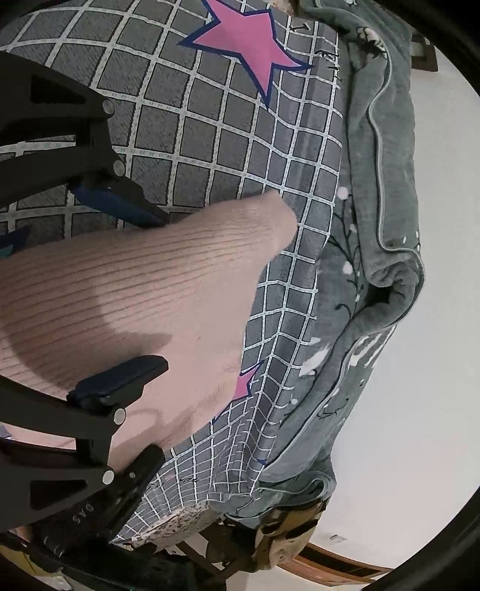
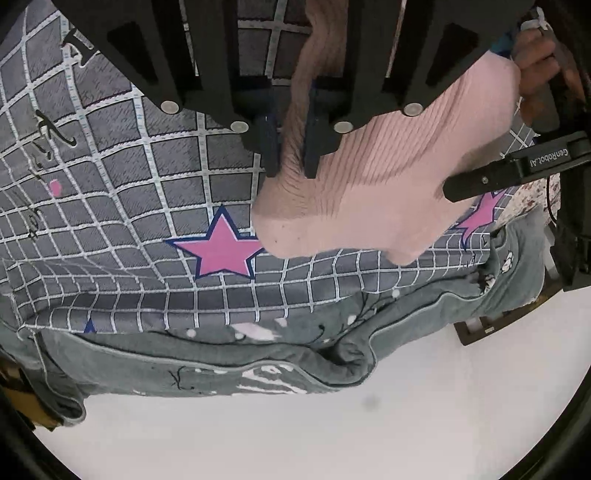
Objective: Fold small clothes
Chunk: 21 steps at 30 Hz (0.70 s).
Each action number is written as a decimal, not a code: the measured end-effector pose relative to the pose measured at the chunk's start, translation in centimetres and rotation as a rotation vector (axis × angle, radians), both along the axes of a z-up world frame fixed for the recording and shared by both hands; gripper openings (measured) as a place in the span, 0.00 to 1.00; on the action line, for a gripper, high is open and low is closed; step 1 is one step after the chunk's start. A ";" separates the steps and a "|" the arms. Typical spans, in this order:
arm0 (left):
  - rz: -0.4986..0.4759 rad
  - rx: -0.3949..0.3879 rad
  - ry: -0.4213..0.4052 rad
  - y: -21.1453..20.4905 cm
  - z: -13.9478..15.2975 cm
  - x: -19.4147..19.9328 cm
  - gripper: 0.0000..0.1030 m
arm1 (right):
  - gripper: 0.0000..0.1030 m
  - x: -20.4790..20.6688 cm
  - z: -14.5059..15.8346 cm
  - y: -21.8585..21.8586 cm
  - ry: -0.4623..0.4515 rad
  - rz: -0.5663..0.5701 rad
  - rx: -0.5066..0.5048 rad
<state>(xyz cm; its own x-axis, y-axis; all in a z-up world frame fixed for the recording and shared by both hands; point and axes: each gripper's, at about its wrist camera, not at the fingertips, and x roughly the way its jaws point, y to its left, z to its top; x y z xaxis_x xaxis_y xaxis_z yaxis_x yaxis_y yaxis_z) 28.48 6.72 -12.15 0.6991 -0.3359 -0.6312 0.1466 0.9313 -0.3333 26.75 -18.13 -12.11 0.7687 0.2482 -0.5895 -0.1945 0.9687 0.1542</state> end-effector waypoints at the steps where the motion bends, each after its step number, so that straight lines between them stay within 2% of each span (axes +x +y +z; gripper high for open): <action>1: 0.003 0.002 -0.003 0.0 0.0 -0.1 0.68 | 0.13 -0.2 0.2 -0.1 -0.007 0.003 0.003; 6: 0.007 0.007 -0.026 -0.1 0.4 -0.9 0.68 | 0.14 -1.7 0.8 0.5 -0.032 0.032 -0.034; 10: -0.006 0.039 -0.060 -0.7 0.7 -1.8 0.69 | 0.20 -3.2 1.1 1.5 -0.045 0.099 -0.060; 11: -0.009 0.049 -0.066 -0.9 0.7 -2.1 0.70 | 0.24 -3.4 1.1 1.8 -0.050 0.106 -0.074; 16: -0.018 0.090 -0.084 -1.5 0.5 -3.4 0.70 | 0.25 -3.9 0.6 2.8 -0.058 0.099 -0.180; 21: -0.014 0.099 -0.086 -1.8 0.4 -4.3 0.70 | 0.25 -3.8 0.7 1.9 -0.026 0.086 -0.146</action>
